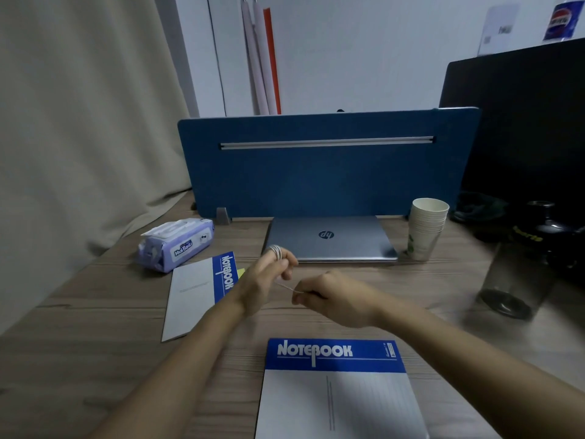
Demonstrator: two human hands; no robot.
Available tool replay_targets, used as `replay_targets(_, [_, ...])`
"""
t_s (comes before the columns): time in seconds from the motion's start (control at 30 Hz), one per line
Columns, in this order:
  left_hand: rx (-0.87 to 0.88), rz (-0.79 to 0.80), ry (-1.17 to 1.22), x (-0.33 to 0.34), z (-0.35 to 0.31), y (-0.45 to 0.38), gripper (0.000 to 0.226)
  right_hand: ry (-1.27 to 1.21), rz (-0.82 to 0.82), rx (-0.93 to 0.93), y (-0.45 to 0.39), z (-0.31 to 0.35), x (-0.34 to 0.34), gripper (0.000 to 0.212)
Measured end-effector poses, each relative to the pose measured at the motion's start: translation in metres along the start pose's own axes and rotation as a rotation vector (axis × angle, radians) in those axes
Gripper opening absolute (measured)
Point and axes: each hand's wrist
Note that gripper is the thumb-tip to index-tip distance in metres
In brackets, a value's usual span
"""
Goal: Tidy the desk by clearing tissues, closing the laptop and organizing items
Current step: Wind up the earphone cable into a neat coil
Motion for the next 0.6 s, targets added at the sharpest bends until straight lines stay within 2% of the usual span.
replay_targets(0.1, [-0.060,0.083,-0.118,0.001,0.007,0.005,0.051,0.019,-0.059,-0.023,0.001,-0.002,-0.012,0.019])
replay_targets(0.2, [-0.138,0.138,-0.130,0.001,0.008,0.008,0.069,0.013,-0.109,-0.015,0.002,-0.006,-0.022,0.017])
replay_targets(0.33, [-0.183,0.208,-0.045,0.001,0.004,0.013,0.072,-0.027,-0.181,0.013,0.003,-0.017,-0.030,0.015])
replay_targets(0.43, [-0.251,0.281,0.114,0.001,-0.003,0.015,0.074,-0.038,-0.274,0.045,0.001,-0.025,-0.033,0.012])
replay_targets(0.6, [-0.241,0.447,0.531,-0.004,-0.013,0.015,0.078,-0.119,-0.481,0.156,-0.002,-0.041,-0.027,0.013])
Point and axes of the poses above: each hand's wrist, its own y-axis away from the middle knuckle, its own x-axis out of the palm, z = x × y, and after that the axes turned 7 degrees about -x, right-handed
